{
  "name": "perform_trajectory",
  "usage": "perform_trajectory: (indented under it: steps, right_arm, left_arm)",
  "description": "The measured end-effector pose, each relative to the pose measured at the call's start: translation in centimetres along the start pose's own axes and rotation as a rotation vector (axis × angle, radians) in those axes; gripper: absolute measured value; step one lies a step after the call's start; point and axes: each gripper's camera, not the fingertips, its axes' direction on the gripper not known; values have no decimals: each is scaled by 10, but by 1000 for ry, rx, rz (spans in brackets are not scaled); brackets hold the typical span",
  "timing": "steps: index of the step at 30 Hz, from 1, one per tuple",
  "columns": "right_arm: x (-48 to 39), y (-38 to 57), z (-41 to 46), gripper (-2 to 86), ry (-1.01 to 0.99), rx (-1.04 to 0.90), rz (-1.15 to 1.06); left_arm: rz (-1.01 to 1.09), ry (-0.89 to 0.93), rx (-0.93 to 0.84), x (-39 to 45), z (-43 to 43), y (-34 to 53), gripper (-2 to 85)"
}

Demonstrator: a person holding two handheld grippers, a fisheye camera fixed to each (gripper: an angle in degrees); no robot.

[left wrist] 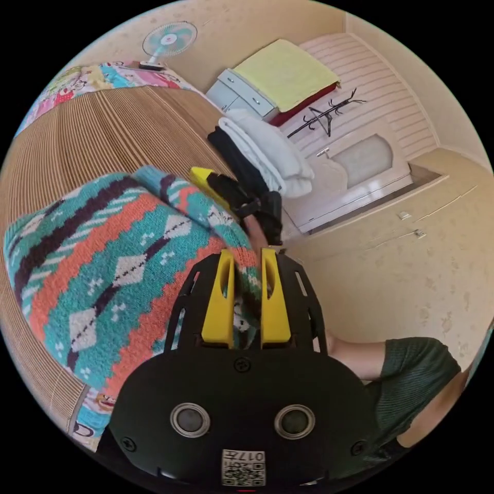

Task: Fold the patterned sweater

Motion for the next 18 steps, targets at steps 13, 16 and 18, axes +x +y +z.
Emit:
perform_trajectory:
  steps: [13, 16, 18]
  right_arm:
    - [-33, 29, 56, 164, -92, -601, -9]
    - [-55, 26, 70, 180, 59, -656, -52]
    - [-64, 25, 78, 197, 126, -694, -79]
  left_arm:
    - [140, 85, 194, 31, -18, 114, 168]
    - [190, 119, 251, 40, -50, 143, 169]
    - [155, 82, 293, 35, -66, 160, 166]
